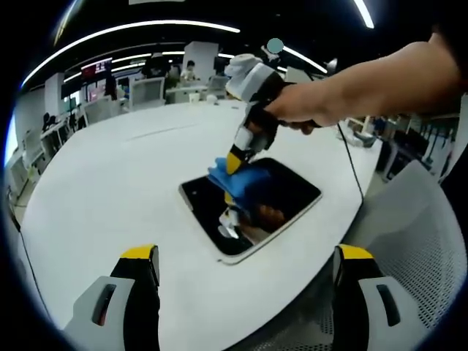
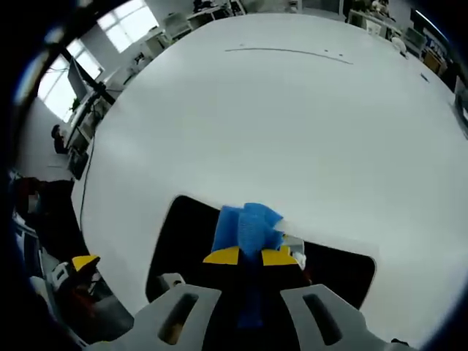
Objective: Wipe the mirror surface with the cleaning cloth until all visible marks leave the cleaned area.
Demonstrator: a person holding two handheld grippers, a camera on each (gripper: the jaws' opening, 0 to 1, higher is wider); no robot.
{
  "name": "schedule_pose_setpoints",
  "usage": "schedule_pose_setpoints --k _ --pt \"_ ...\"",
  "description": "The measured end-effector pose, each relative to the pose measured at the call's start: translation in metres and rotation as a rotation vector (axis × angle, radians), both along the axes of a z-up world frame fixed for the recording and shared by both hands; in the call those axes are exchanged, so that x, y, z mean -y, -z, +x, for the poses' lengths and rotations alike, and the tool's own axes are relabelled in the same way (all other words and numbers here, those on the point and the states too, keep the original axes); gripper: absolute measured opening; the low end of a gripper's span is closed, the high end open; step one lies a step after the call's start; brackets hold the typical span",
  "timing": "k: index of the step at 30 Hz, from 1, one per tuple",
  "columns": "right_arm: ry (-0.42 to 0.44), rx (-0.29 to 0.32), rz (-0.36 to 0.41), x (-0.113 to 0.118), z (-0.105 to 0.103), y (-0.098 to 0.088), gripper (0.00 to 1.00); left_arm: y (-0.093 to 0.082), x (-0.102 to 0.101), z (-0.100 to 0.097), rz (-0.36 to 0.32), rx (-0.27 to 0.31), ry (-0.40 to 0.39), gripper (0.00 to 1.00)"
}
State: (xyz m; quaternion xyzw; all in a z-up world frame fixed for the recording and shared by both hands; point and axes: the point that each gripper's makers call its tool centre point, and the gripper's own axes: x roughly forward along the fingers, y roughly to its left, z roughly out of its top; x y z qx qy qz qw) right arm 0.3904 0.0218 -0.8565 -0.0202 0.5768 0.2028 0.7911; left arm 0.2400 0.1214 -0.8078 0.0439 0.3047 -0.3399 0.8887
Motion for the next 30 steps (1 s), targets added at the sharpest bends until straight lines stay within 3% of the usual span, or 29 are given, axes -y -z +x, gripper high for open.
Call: schedule_pose_setpoints --k 8,12,14,19,23,27,30 --pt "-0.002 0.015 -0.004 -0.001 0.007 0.001 0.03 -0.002 -0.002 0.003 -0.013 0.004 -0.021 1.0" --pt "-0.009 0.015 -0.003 -0.001 0.007 0.0 0.03 0.0 -0.001 0.001 -0.001 -0.023 -0.024 1.0" --pt "-0.016 0.015 0.001 -0.001 0.008 0.0 0.03 0.003 -0.002 0.0 -0.025 -0.087 -0.066 1.0" --pt "-0.031 0.014 0.003 -0.001 0.008 0.001 0.03 -0.015 -0.007 0.013 -0.055 -0.023 -0.121 1.0" --pt "-0.039 0.009 0.007 -0.001 0.007 0.0 0.03 -0.011 -0.011 0.013 -0.015 -0.016 -0.153 1.0" --pt "-0.051 0.015 0.016 -0.001 0.006 0.0 0.03 -0.007 -0.005 0.011 -0.013 -0.002 -0.103 1.0" --pt "-0.056 0.026 0.021 -0.001 0.007 0.0 0.03 -0.022 -0.004 0.015 0.004 0.107 -0.071 1.0"
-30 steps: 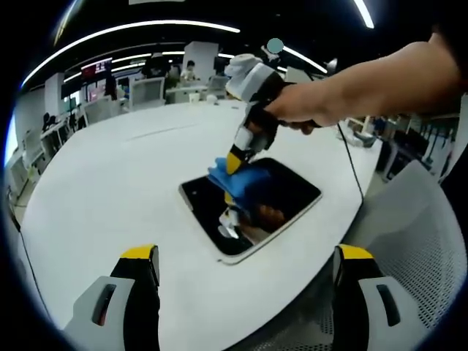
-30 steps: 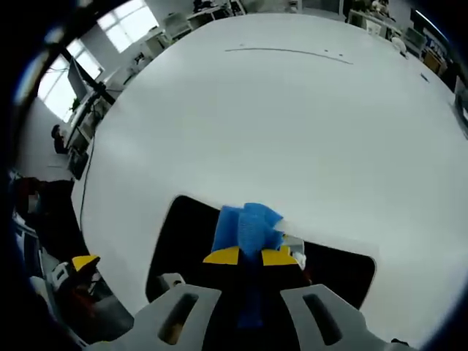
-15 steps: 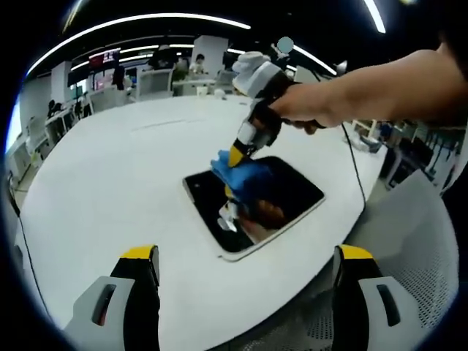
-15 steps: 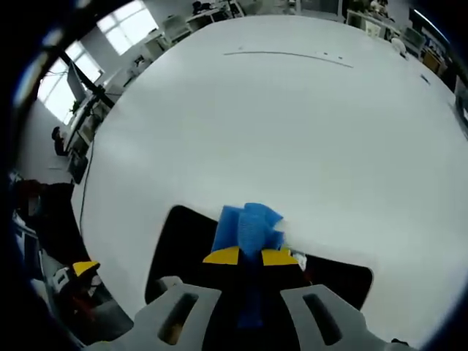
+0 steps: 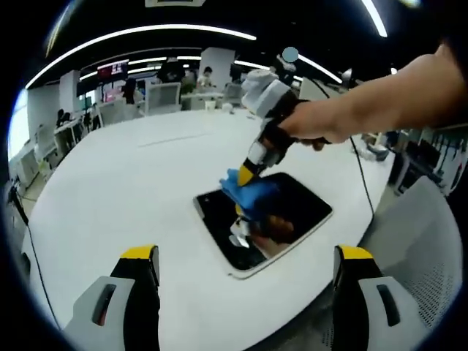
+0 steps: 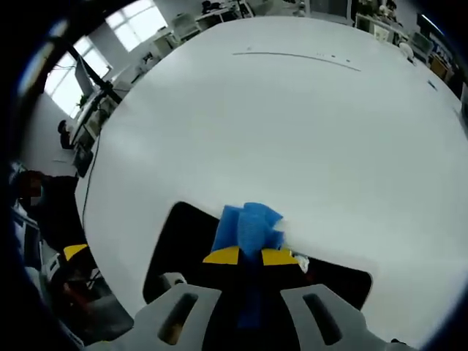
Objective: Wipe the mirror surface with the cleaning cloth until all visible marks leave the cleaned area.
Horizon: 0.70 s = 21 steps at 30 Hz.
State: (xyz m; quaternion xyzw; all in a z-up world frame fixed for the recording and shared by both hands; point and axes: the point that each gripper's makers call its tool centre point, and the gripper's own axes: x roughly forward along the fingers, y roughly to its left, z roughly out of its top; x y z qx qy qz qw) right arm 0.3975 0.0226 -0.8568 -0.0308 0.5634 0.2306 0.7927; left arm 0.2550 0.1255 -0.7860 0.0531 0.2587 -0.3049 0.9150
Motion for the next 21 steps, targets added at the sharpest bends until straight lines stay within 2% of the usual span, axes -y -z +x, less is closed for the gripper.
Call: schedule_pose_setpoints --k 5,9,11,17,21 --pt "-0.001 0.001 0.01 0.0 0.001 0.0 0.03 0.013 -0.007 -0.001 0.018 -0.051 -0.016 1.0" --pt "-0.01 0.006 0.018 0.0 0.0 -0.001 0.03 0.013 -0.006 0.0 0.015 -0.04 -0.009 1.0" --pt "-0.023 0.01 0.02 0.0 -0.001 -0.001 0.03 0.016 -0.007 -0.001 0.032 -0.052 -0.005 1.0" --pt "-0.022 0.011 0.037 0.011 0.0 -0.002 0.03 0.019 -0.012 0.001 0.034 -0.057 -0.025 1.0" --pt "-0.025 0.013 0.044 0.017 0.0 -0.001 0.03 0.023 -0.01 -0.001 0.044 -0.064 -0.005 1.0"
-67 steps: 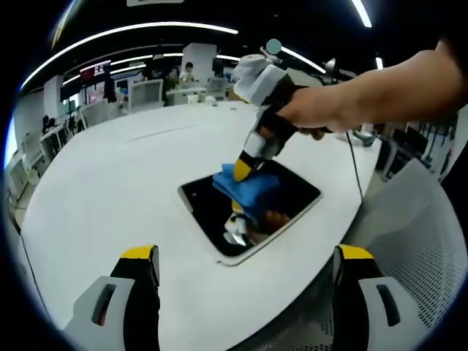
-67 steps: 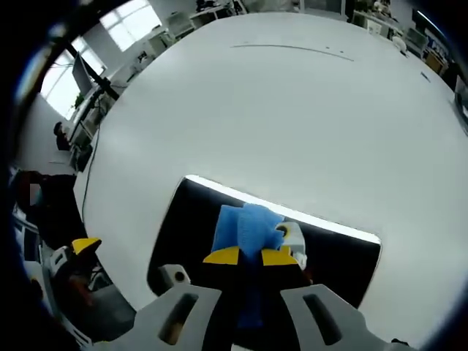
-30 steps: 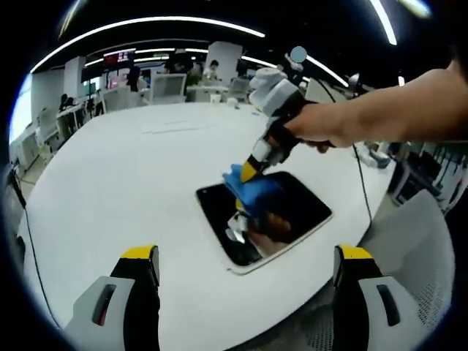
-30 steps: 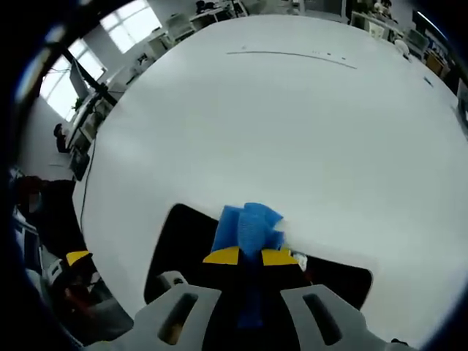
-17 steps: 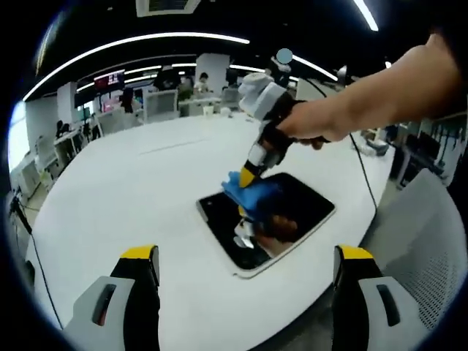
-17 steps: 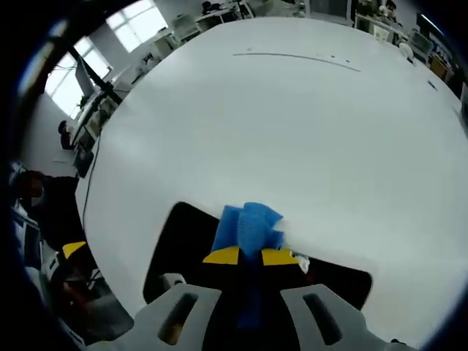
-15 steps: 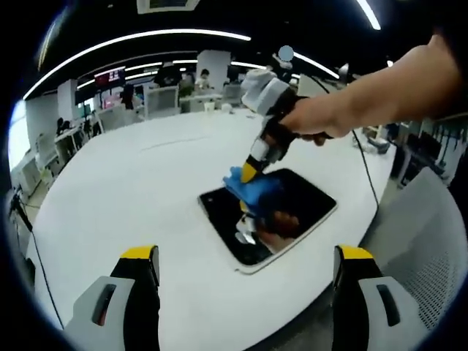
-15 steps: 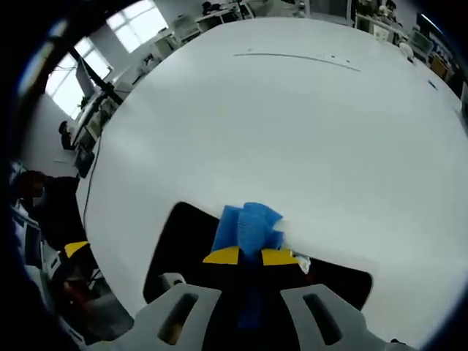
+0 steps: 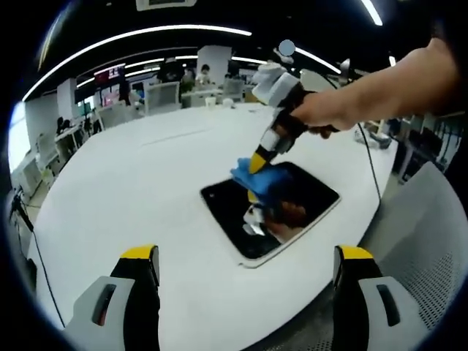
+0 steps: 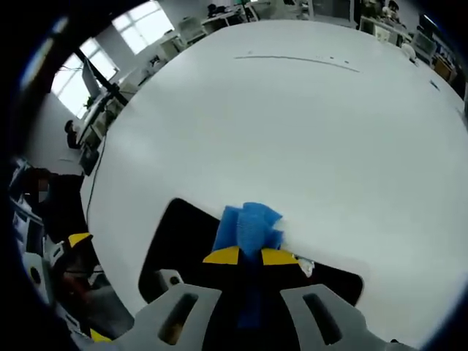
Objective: Wipe the mirror surface with the cleaning cloth until all visible marks leave the cleaned area.
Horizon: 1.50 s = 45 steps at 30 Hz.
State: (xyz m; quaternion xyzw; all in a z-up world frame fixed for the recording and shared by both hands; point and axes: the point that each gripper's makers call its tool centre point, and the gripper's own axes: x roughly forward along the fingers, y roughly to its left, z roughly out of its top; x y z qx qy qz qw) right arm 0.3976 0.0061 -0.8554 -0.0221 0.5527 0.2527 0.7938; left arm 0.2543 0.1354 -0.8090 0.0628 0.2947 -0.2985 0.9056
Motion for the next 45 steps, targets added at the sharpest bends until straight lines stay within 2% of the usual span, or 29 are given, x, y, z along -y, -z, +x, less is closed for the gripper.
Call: schedule_pose_setpoints --k 6,14,16,24,26,45 --pt "-0.028 0.016 -0.004 0.003 -0.002 -0.001 0.03 0.004 -0.006 0.0 0.009 -0.001 -0.004 1.0" --pt "0.025 -0.006 -0.004 0.005 -0.001 -0.001 0.02 -0.001 0.0 -0.001 -0.019 0.018 0.006 1.0" --pt "0.027 -0.006 -0.01 0.005 -0.001 0.0 0.02 0.004 0.0 -0.003 0.001 -0.003 0.013 1.0" --pt "0.029 0.005 -0.05 0.014 0.0 0.001 0.02 0.0 -0.002 -0.001 -0.005 0.022 0.009 1.0" --pt "0.039 -0.004 -0.039 0.016 0.001 0.001 0.02 -0.001 0.0 -0.002 0.004 0.031 0.023 1.0" --pt "0.06 -0.03 -0.036 0.033 0.0 0.0 0.02 0.005 -0.004 -0.004 0.011 -0.01 0.005 1.0"
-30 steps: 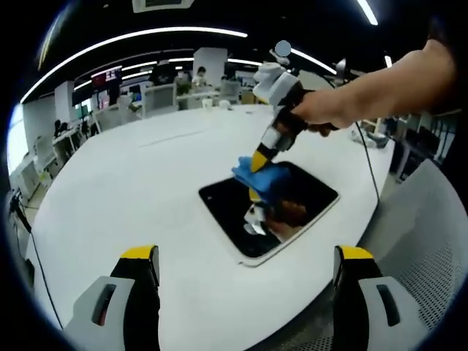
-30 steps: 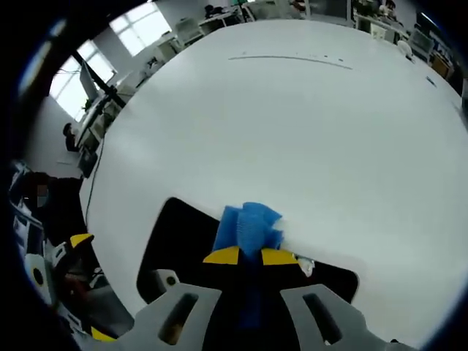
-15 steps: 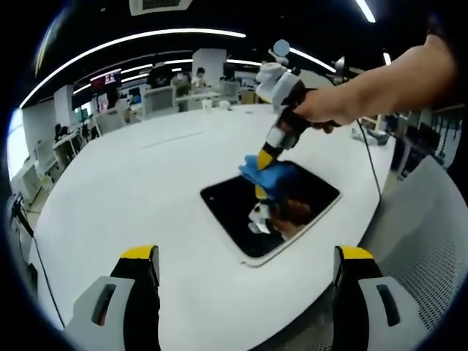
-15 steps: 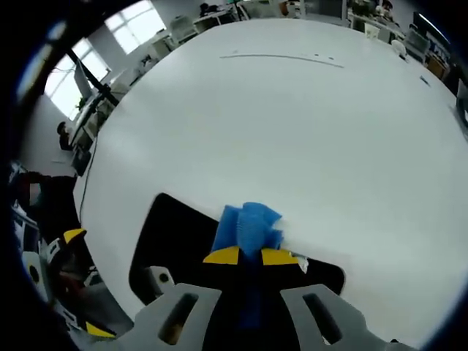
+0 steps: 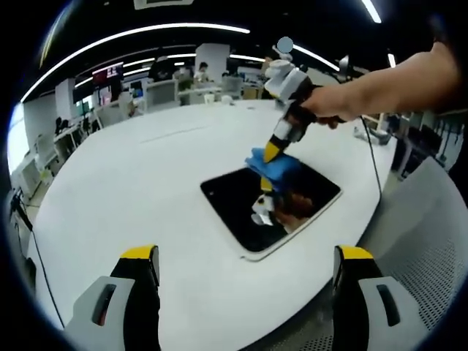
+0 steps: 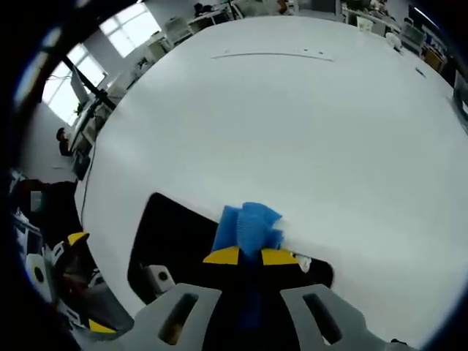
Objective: Wipe the mirror surface with the cleaning cloth until all visible marks leave the cleaned area.
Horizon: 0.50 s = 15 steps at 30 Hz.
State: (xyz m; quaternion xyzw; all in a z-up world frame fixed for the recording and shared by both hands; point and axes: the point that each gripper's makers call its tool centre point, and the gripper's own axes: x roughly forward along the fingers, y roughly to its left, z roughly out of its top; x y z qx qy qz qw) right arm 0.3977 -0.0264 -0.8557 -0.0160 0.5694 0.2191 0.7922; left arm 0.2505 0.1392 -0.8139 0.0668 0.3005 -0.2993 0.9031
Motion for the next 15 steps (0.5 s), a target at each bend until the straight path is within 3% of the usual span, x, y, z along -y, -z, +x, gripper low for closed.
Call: schedule_pose_setpoints --k 9,11,15 --pt "0.024 -0.012 -0.007 0.0034 0.0009 0.0009 0.02 -0.0004 0.0016 0.0003 -0.011 -0.009 0.003 1.0" --pt "0.033 -0.014 -0.007 0.0027 0.0015 0.0013 0.02 0.0007 0.0067 -0.0036 0.001 -0.011 0.038 1.0" --pt "0.043 -0.013 -0.01 0.0025 0.0011 0.0013 0.03 -0.0007 0.0038 -0.0018 -0.008 -0.009 0.019 1.0"
